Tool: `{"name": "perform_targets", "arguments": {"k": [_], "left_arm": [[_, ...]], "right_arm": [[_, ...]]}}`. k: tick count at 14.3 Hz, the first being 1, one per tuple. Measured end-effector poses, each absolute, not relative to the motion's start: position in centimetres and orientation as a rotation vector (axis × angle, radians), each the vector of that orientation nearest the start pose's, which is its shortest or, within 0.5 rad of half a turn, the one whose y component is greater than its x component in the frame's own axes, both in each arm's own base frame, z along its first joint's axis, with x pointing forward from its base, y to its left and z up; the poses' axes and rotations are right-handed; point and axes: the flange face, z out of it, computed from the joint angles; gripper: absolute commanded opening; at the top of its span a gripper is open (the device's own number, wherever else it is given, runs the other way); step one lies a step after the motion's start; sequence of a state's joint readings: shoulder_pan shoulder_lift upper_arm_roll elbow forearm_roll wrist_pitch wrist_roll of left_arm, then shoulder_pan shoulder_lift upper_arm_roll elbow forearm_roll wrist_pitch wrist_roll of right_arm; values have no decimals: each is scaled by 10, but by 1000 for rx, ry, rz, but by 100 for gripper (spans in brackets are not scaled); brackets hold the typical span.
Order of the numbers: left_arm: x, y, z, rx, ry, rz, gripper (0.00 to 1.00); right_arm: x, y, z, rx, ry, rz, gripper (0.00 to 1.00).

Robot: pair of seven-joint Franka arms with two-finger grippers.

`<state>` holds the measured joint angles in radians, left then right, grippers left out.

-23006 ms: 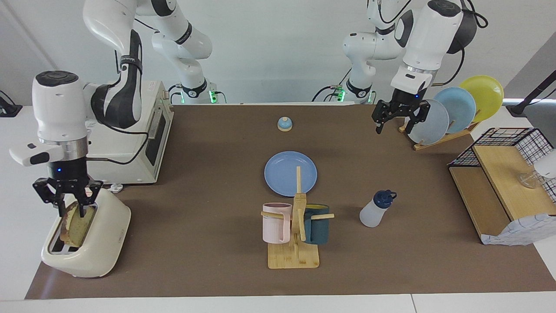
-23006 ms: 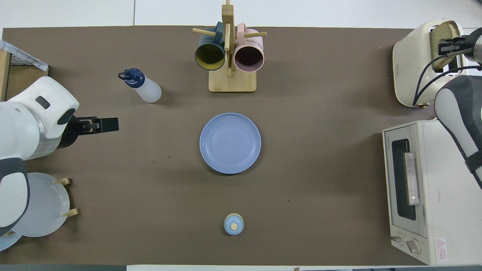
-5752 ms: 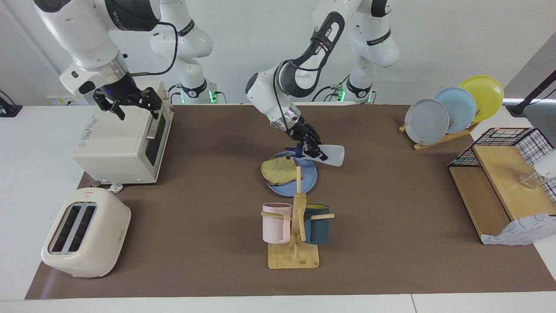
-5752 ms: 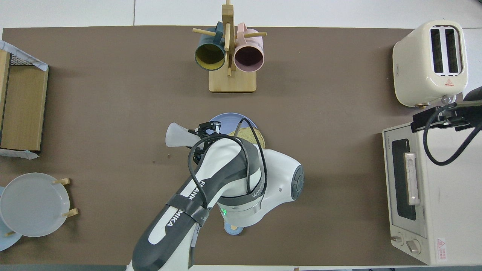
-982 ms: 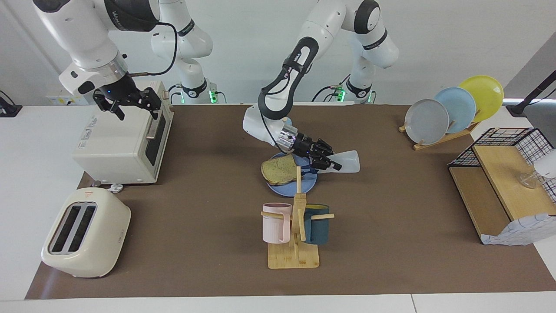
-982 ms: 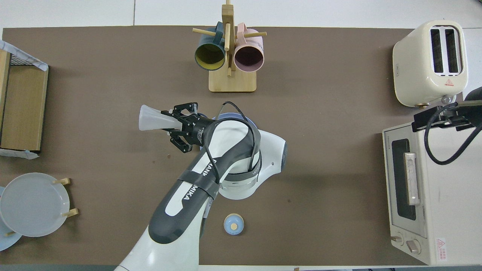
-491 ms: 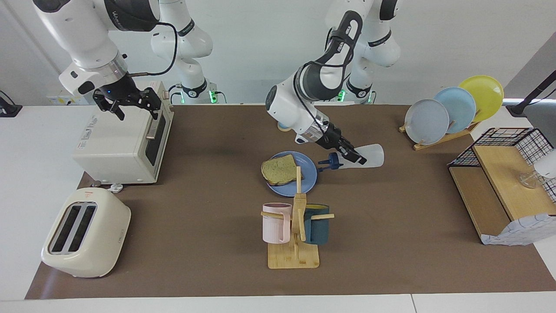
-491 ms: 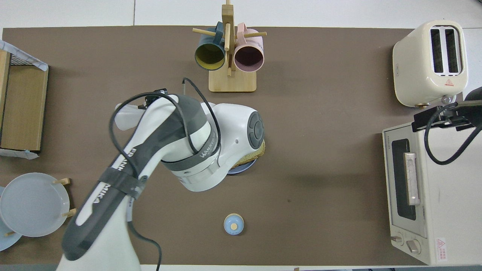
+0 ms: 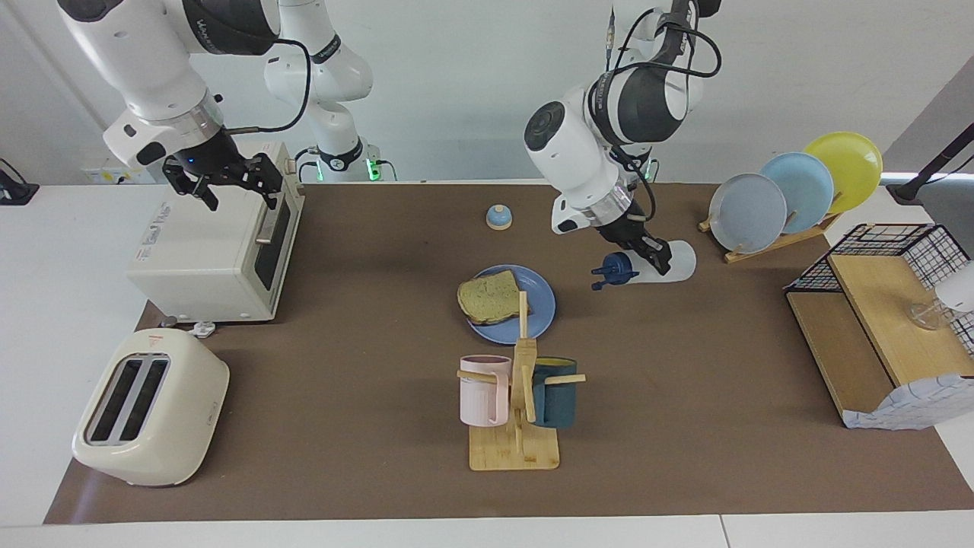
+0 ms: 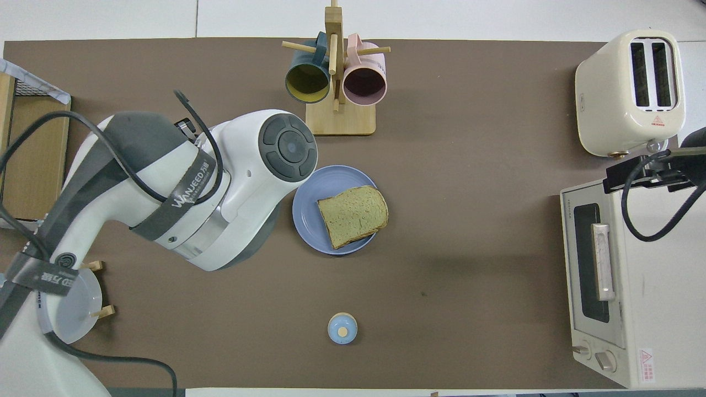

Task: Put bread on plate and add seasoning
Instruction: 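Carry the bottle back toward its starting spot with the left gripper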

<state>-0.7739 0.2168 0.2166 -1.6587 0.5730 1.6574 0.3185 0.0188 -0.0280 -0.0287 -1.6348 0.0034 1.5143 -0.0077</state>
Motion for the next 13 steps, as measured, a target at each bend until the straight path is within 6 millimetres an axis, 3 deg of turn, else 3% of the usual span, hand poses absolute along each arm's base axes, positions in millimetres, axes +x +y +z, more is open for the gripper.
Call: {"name": "perform_targets", "arguments": {"k": [7, 13], "left_arm": [[578, -229, 495, -2659, 877, -100, 0], [594, -187, 460, -2897, 490, -498, 0]], "right_arm": [[538, -5, 605, -3133, 3, 145, 100], [538, -5, 605, -3133, 3, 145, 100]]}}
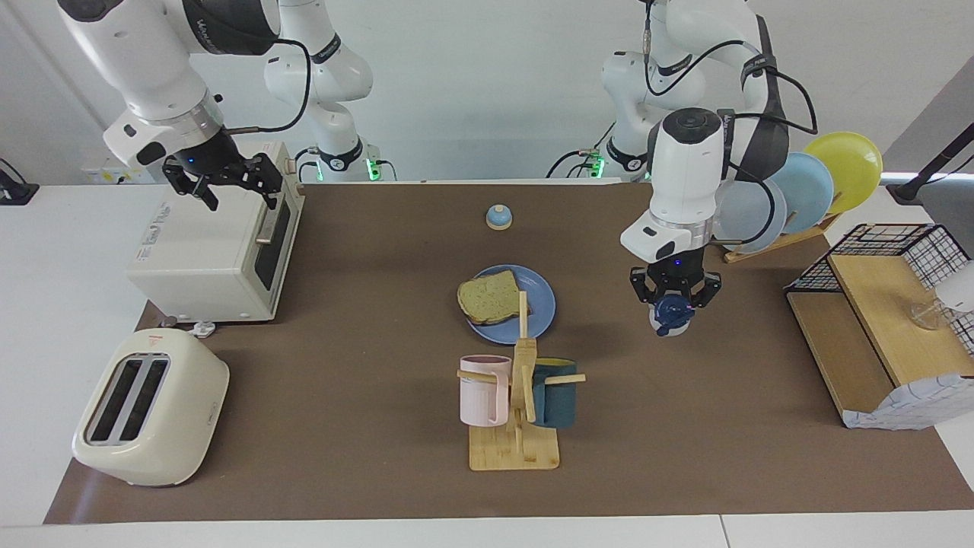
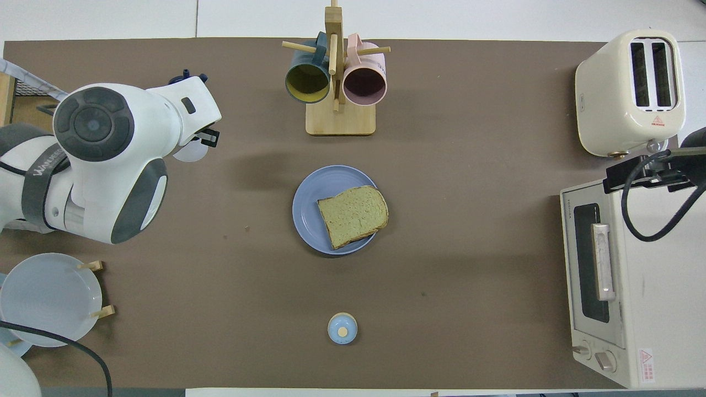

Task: Put bread on plate and add seasoning
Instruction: 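Carry the bottle back toward its starting spot with the left gripper, then set the bottle upright on the table and open the left gripper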

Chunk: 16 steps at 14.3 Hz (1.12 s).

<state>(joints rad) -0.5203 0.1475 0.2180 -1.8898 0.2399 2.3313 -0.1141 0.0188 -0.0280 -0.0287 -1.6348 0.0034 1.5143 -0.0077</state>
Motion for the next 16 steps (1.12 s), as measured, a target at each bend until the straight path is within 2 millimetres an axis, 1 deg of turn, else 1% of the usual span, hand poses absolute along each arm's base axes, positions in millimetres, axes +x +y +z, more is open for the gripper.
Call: {"name": "perform_targets", "arguments": {"k": [5, 8, 10, 11, 14, 16], "left_arm": [[576, -163, 425, -2995, 246, -831, 0], [561, -155, 402, -3014, 221, -984, 0], [555, -152, 387, -3019, 219, -1044, 0], [555, -150, 383, -3018, 215, -1061, 0], [556, -146, 381, -3014, 206, -1081, 0], [556, -147, 371, -3014, 215, -1098, 0]], "right_arm": [[538, -5, 605, -3133, 3, 145, 100], [538, -5, 605, -3133, 3, 145, 100], [538, -5, 605, -3133, 3, 145, 100], [538, -5, 605, -3133, 3, 145, 100], [538, -5, 605, -3133, 3, 145, 100], [538, -5, 605, -3133, 3, 145, 100]]}}
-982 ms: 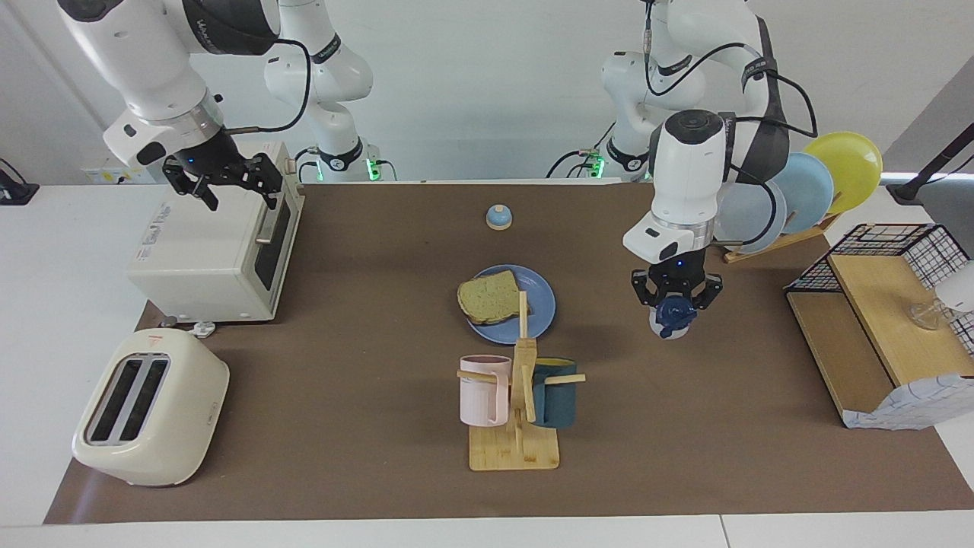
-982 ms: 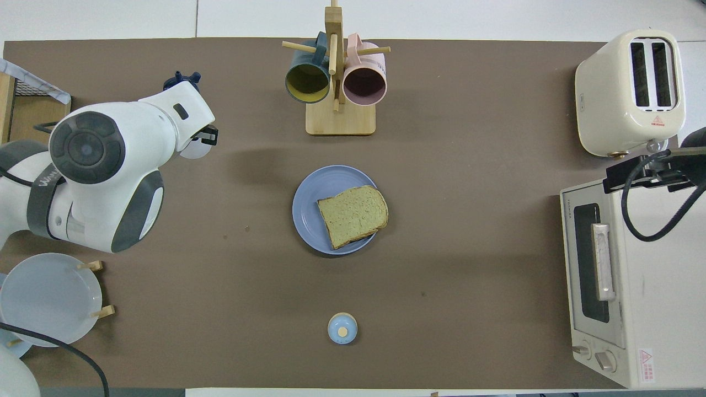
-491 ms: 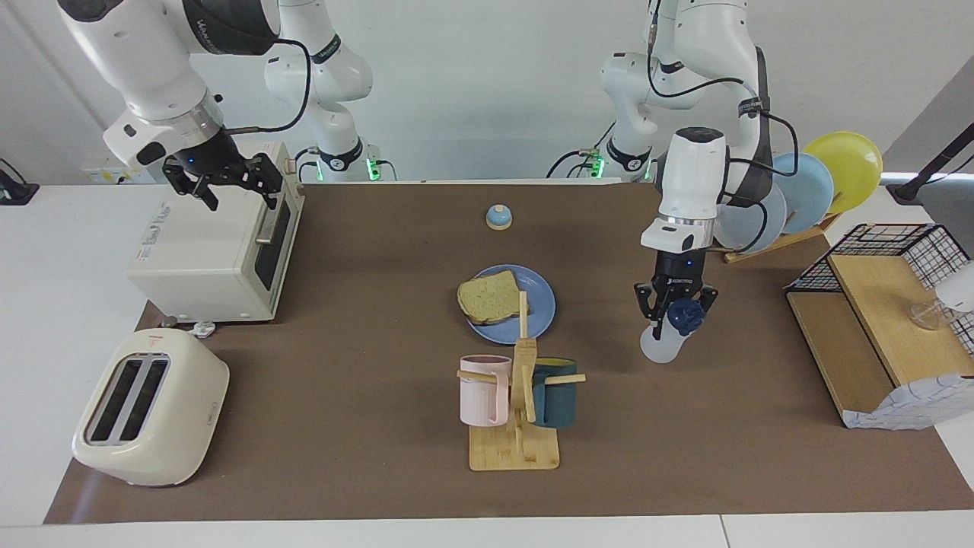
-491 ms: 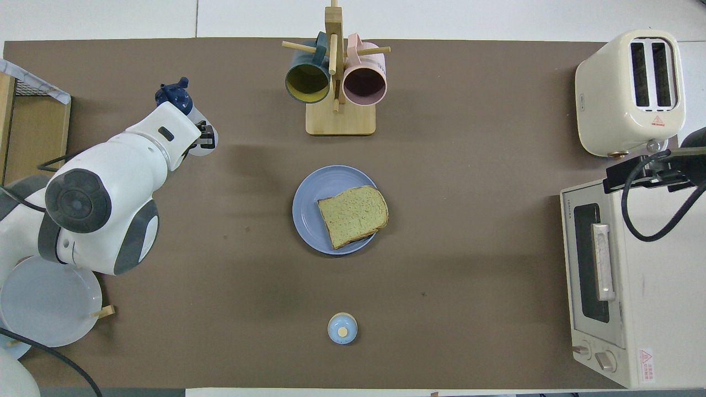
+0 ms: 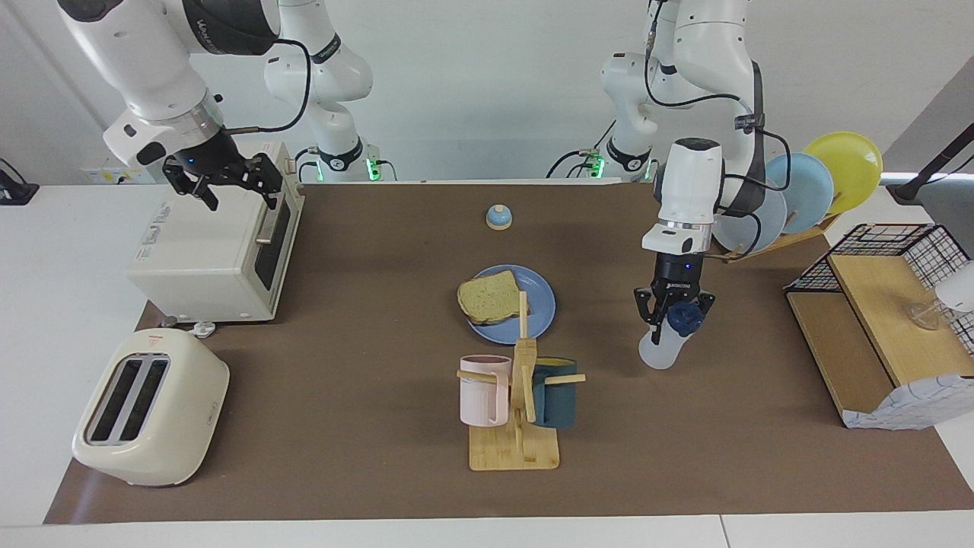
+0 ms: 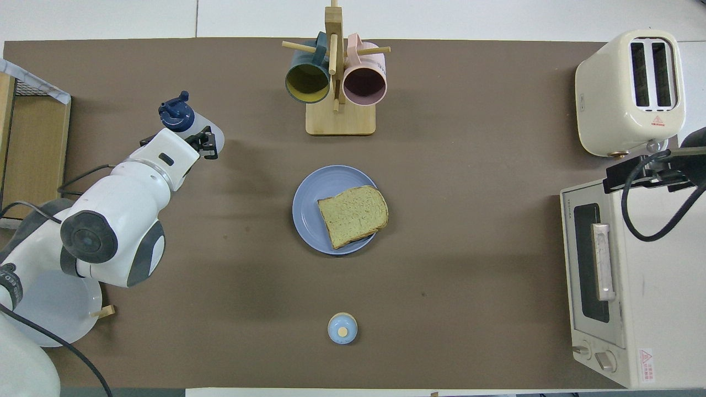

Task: Put bread on plate and add seasoning
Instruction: 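Set the bottle upright on the table and open the left gripper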

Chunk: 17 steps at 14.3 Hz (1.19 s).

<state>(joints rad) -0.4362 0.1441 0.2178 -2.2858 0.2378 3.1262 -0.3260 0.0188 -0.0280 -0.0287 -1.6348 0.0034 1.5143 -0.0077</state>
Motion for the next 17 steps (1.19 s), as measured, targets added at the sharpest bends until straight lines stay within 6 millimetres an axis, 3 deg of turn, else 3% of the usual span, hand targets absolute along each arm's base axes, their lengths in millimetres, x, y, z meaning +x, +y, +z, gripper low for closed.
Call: {"name": "perform_targets", "arguments": {"k": [5, 17], "left_arm": [[557, -153, 318, -3021, 255, -1078, 0], [558, -154, 313, -2984, 358, -1117, 0]], "right_arm": [[538, -5, 605, -3133, 3, 145, 100], [538, -5, 605, -3133, 3, 145, 100]]}}
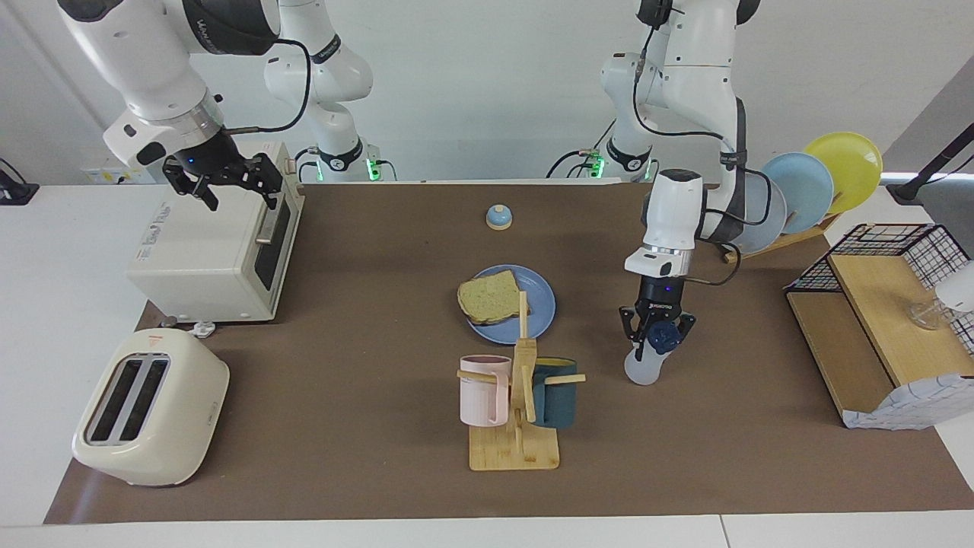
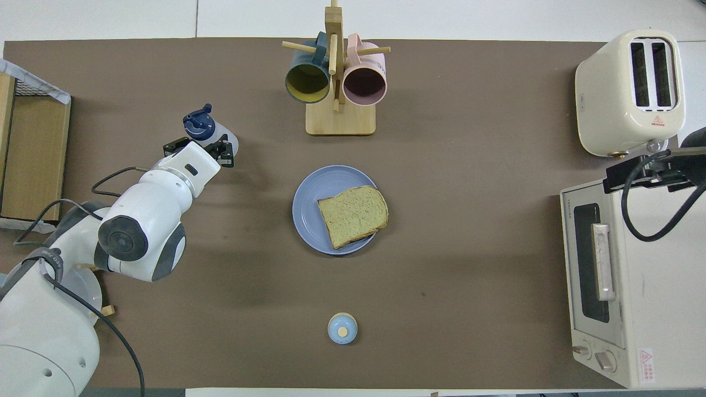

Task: Put bread on plate and add seasoning
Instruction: 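Set the bottle upright on the table and open the left gripper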

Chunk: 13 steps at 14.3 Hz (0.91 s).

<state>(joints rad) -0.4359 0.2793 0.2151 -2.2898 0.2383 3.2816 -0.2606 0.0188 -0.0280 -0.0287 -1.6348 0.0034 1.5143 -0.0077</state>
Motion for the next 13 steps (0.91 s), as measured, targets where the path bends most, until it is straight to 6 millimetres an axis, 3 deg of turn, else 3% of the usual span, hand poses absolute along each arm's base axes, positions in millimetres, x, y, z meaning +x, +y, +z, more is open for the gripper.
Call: {"name": "perform_targets", "arguments": {"k": [7, 9, 10, 12, 13], "left_arm": [[560, -146, 312, -2966, 381, -1109, 2], [560, -144, 312, -2963, 381, -1109, 30], [560, -144, 312, -2963, 382, -1108, 49], [560, -144, 312, -2963, 383, -1108, 100], [560, -144, 311, -2963, 383, -1108, 100]], "right_arm": [[538, -5, 605, -3133, 3, 145, 100], [538, -5, 605, -3133, 3, 145, 100], [538, -5, 605, -3133, 3, 145, 100], [538, -5, 605, -3133, 3, 145, 100], [538, -5, 605, -3133, 3, 145, 100]]}}
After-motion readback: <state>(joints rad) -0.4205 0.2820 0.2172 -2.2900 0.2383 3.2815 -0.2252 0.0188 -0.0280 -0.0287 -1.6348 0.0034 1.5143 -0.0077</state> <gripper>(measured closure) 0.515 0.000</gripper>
